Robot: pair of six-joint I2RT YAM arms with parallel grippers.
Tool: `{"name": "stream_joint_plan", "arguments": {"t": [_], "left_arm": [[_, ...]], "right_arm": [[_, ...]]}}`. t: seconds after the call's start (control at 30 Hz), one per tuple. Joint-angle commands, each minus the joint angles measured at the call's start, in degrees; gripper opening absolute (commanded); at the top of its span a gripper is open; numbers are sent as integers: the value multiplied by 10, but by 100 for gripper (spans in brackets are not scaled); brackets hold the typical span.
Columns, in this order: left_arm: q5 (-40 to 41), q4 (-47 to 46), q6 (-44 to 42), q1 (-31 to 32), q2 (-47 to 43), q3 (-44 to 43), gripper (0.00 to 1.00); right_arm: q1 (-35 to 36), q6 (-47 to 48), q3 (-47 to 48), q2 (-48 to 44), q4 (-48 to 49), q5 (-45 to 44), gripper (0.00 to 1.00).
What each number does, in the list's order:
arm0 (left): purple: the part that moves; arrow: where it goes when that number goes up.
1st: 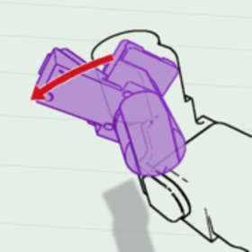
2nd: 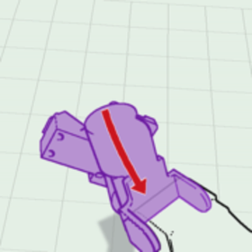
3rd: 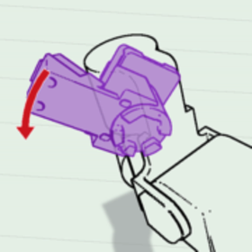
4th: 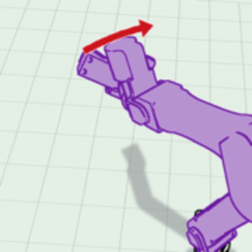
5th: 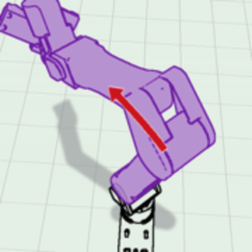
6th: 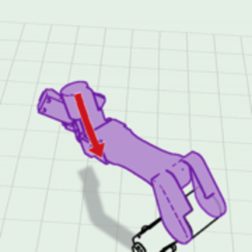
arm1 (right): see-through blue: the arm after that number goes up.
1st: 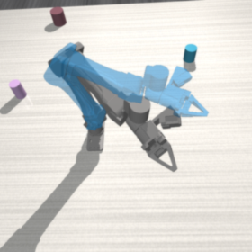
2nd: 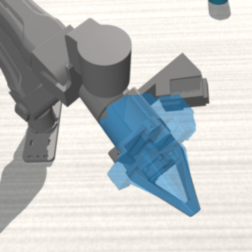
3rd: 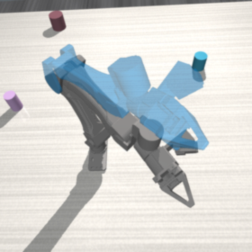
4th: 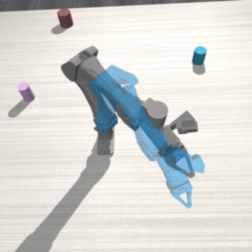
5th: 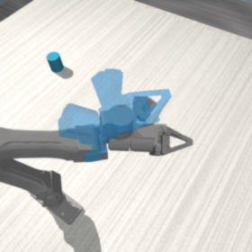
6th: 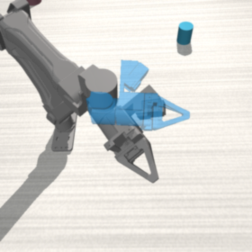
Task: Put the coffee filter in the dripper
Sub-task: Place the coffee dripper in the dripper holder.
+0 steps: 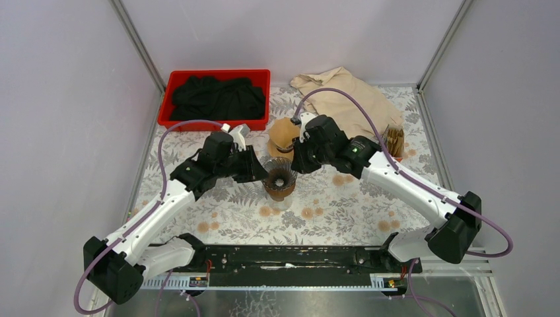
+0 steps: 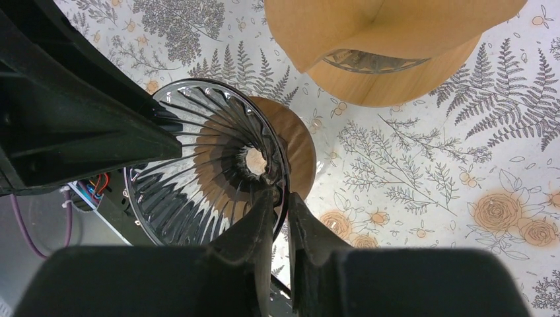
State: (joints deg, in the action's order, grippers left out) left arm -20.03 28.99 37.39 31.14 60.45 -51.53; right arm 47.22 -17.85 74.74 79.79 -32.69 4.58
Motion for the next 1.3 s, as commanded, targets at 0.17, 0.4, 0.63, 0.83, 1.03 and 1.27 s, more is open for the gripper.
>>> {"name": "stream_joint_plan", "arguments": {"t": [0.17,0.4,0.63,0.83,1.03,1.27], "left_arm": [[4,-27,-12,2,10,2,29],[6,-8,-13,3,21,1,25],[13,8,-13,3,26,12,23],[15,17,-17,5,33,17,22],[17,23,-19,13,42,16,23],[17,25,-8,34,43,16,22]], "right_arm": [[-2,-5,9,39,-43,2,8],[-2,-10,30,70,-83,-8,1],[-3,-10,31,88,-96,-16,0],[-2,-9,27,105,-108,-21,0],[-2,-9,4,117,-110,-31,0],[-2,-2,-13,92,-124,-36,0]]}}
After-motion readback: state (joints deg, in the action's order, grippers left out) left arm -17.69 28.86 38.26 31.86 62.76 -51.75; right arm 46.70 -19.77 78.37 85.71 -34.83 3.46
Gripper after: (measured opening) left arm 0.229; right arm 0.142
